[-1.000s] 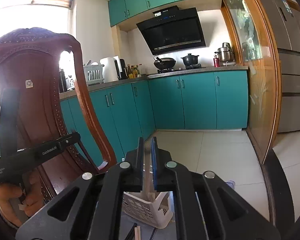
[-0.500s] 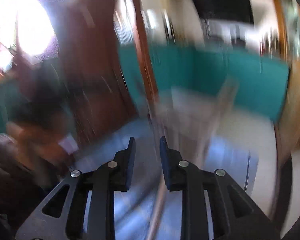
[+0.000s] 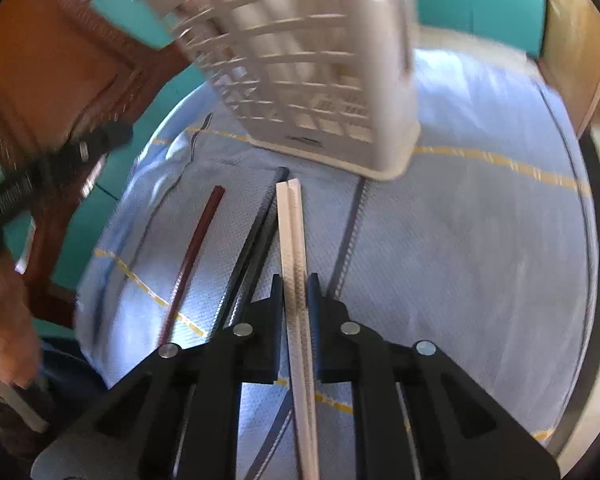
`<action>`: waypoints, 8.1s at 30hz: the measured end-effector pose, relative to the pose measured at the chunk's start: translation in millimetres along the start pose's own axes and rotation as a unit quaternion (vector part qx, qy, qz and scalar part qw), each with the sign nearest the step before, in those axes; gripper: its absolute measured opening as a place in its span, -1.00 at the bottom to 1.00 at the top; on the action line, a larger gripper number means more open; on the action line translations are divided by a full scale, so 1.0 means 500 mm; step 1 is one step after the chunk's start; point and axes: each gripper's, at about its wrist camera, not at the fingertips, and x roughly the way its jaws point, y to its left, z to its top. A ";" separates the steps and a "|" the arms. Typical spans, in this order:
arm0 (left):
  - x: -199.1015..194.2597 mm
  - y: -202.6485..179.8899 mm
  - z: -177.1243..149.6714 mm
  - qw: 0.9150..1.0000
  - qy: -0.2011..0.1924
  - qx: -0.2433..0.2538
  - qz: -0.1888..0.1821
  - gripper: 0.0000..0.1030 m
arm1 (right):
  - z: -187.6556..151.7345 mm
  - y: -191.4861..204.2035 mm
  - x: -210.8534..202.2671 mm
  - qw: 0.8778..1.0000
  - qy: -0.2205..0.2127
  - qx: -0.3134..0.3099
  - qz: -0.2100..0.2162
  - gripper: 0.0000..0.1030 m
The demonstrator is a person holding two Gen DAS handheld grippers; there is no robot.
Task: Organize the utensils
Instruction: 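Lower the right gripper onto a cream chopstick while the left reaches a red-brown one, then grasp the red-brown chopstick with the left gripper while the right grasps the cream one, then lift both chopsticks over the white caddy and open both grippers to drop them, then lower both open grippers back toward the chopsticks on the cloth, then position the left gripper over a black chopstick while the right aligns over a cream one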
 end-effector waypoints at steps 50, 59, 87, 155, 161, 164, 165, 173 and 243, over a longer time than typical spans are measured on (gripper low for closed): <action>0.123 -0.066 -0.096 0.991 0.130 0.035 0.008 -0.28 | 0.001 -0.024 -0.017 0.980 -0.040 -0.019 -0.193 -0.34; 0.122 -0.078 -0.097 0.990 0.127 0.054 0.021 -0.32 | 0.006 -0.024 -0.018 0.981 -0.039 -0.021 -0.188 -0.61; -0.164 -0.095 -0.026 0.994 -0.098 0.042 -0.037 -0.87 | -0.032 0.024 -0.368 0.950 -0.305 -0.061 -0.031 -0.87; -0.246 -0.029 0.079 0.958 -0.280 -0.036 -0.043 -0.77 | -0.057 0.060 -0.414 0.904 -0.392 -0.172 0.015 -0.48; -0.190 -0.020 0.030 0.975 -0.217 -0.037 -0.038 -0.55 | -0.014 0.035 -0.153 0.983 -0.140 -0.117 -0.016 -0.48; -0.139 -0.020 0.018 0.986 -0.153 -0.043 -0.052 -0.55 | -0.004 0.020 -0.062 0.993 -0.075 -0.081 -0.029 -0.48; -0.124 -0.021 0.015 0.988 -0.136 -0.043 -0.054 -0.54 | -0.001 0.022 -0.046 0.994 -0.069 -0.078 -0.030 -0.48; -0.045 -0.033 -0.018 0.998 -0.044 -0.009 -0.038 -0.32 | 0.012 0.033 0.014 0.993 -0.063 -0.057 -0.078 -0.70; 0.093 -0.119 -0.151 0.990 0.111 0.063 -0.050 -0.11 | -0.021 -0.065 -0.050 0.990 -0.044 0.045 -0.123 -0.33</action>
